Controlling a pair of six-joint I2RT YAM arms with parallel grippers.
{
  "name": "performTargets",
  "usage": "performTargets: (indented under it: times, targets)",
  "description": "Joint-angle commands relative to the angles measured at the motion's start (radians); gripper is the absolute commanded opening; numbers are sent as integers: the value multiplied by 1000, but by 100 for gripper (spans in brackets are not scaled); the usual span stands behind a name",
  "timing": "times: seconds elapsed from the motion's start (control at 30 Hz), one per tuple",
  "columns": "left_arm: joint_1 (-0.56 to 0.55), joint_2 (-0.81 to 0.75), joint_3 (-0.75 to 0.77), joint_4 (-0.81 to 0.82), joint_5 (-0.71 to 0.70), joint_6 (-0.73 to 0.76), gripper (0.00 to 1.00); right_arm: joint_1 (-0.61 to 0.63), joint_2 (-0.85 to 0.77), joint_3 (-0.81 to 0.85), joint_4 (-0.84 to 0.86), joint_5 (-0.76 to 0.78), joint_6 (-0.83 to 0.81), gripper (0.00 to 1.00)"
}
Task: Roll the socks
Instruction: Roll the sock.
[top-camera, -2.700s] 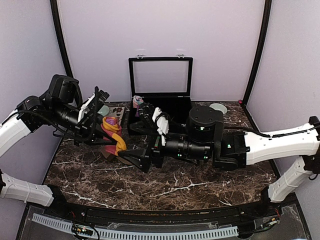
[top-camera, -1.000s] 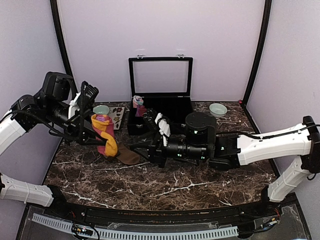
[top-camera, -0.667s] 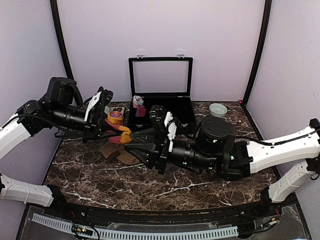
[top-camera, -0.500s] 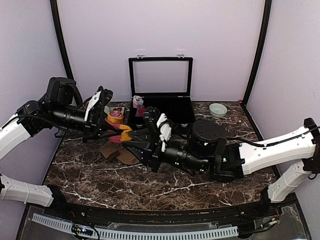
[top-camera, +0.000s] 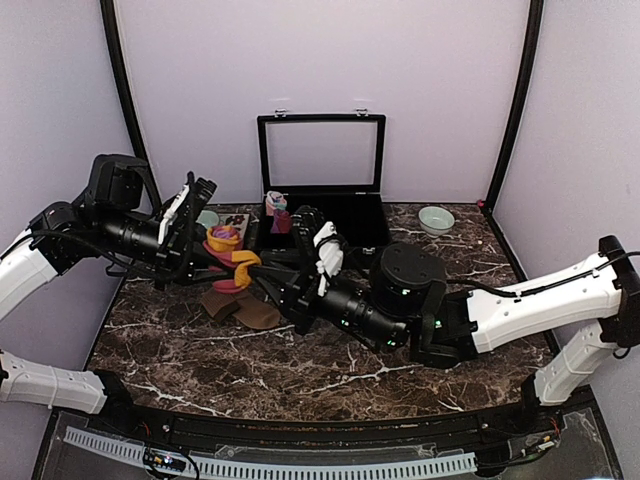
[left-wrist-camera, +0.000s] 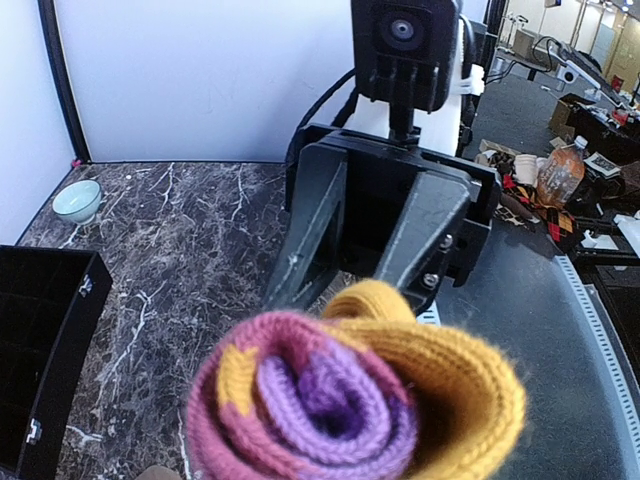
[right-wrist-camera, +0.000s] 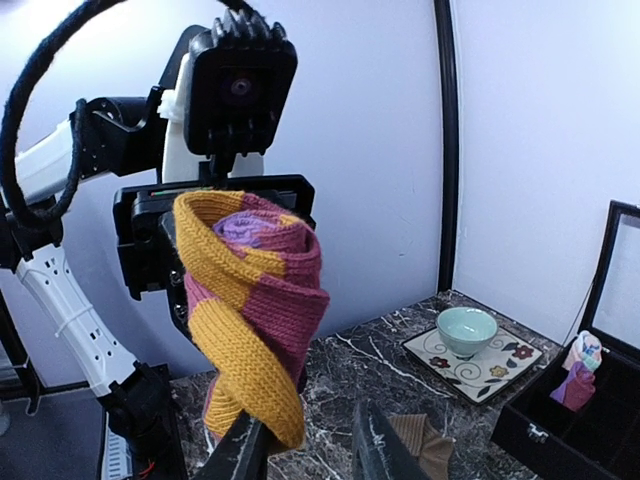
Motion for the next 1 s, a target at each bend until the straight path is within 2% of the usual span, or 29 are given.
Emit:
performTargets:
  times: [0.0, 0.07, 0.43, 0.57, 0.8, 0.97]
  targets:
    - [-1, -22, 19, -27, 76, 13, 0, -9, 11, 12, 73, -65, 36, 15]
    - [-1, -25, 23, -42, 101, 28, 0, -13, 5, 0, 84, -72, 52, 0]
    - [-2, -26, 47, -40, 106, 33, 0, -41, -61, -84, 35, -81, 128, 0]
    - [-1, -16, 56, -43, 185, 14, 0, -41, -56, -80, 38, -75, 142, 0]
    - [-1, -2, 45, -17, 438, -44, 0, -47, 25, 15, 22, -68, 134, 0]
    - [0, -6, 41, 46, 388, -42, 1, -50, 121, 91, 19, -129, 169, 0]
